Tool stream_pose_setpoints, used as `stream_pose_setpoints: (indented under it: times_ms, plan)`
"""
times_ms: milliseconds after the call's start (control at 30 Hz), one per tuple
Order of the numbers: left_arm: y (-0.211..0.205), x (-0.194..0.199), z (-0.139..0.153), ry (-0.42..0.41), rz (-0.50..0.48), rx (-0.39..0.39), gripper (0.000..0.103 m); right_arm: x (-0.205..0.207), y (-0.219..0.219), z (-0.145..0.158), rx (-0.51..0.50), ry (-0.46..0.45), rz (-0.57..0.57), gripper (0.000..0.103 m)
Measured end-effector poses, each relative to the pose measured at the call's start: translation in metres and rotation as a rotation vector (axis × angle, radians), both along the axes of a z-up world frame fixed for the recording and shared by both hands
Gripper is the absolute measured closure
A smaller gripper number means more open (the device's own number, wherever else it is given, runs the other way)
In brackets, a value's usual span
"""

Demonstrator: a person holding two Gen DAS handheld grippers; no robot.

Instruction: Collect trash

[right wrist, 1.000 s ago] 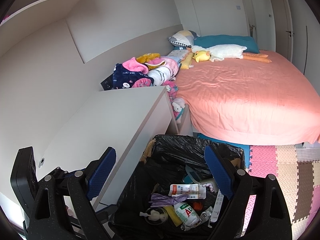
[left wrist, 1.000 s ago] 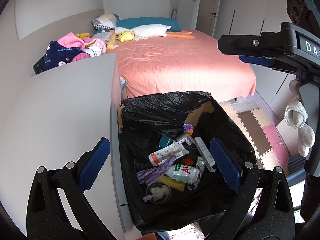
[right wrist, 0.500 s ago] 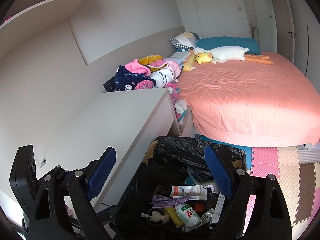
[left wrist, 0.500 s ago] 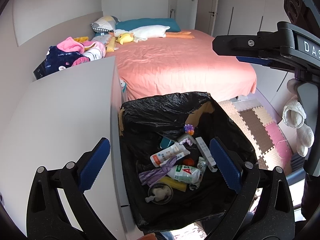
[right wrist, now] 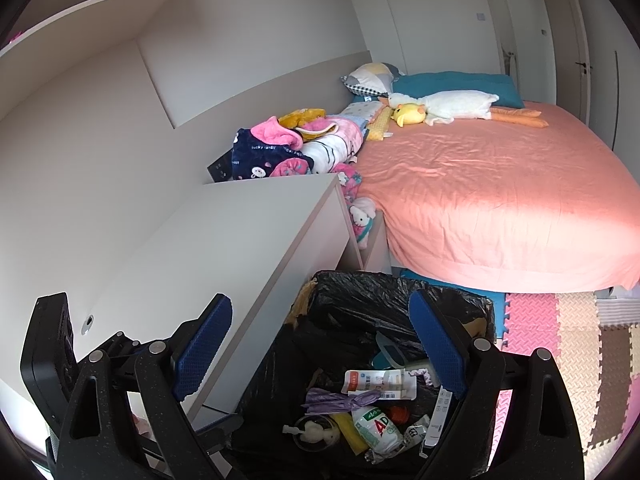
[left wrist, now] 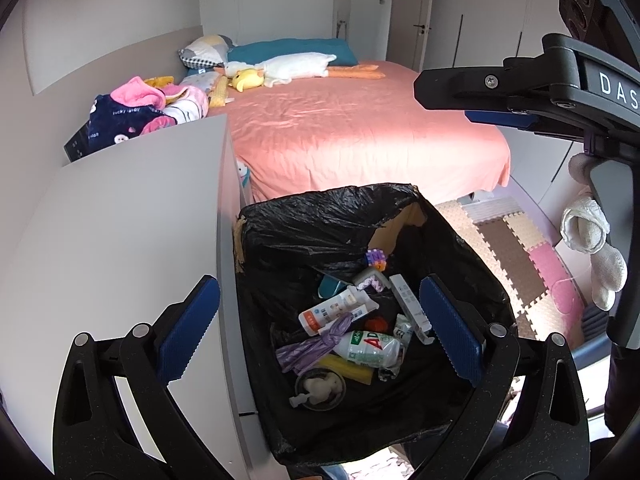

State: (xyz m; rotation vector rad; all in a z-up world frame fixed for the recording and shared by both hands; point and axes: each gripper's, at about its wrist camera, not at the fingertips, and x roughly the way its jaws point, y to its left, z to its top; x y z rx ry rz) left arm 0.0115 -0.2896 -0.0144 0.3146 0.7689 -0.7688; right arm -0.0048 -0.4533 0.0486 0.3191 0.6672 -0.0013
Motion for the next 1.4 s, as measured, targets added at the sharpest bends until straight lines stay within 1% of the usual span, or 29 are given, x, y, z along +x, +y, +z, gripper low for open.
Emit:
stream_pose_setpoints:
  times_ms: [133, 267, 467, 1400]
  plan:
    - [0.0007, 0.005, -0.0013, 0.014, 0.024, 0.007, 0.006, 0.0001, 0.0006, -0.0016, 0.002, 0.0, 0.0, 0.013]
    - [0.004, 0.0031, 0.0003, 0.01, 0.014, -0.021, 0.006, 0.0002, 0.0006, -0.0017, 0.002, 0.0, -0.001, 0.013]
    - [0.0045, 0.0074, -0.0002, 0.024, 0.034, -0.009, 0.006, 0.0002, 0.0006, -0.0018, 0.003, 0.001, 0.0, 0.013]
    - [0.0042, 0.0046, -0.0001, 0.014, 0.023, 0.003, 0.006, -0.0006, 0.0008, -0.0009, 0.003, -0.003, 0.002, 0.013]
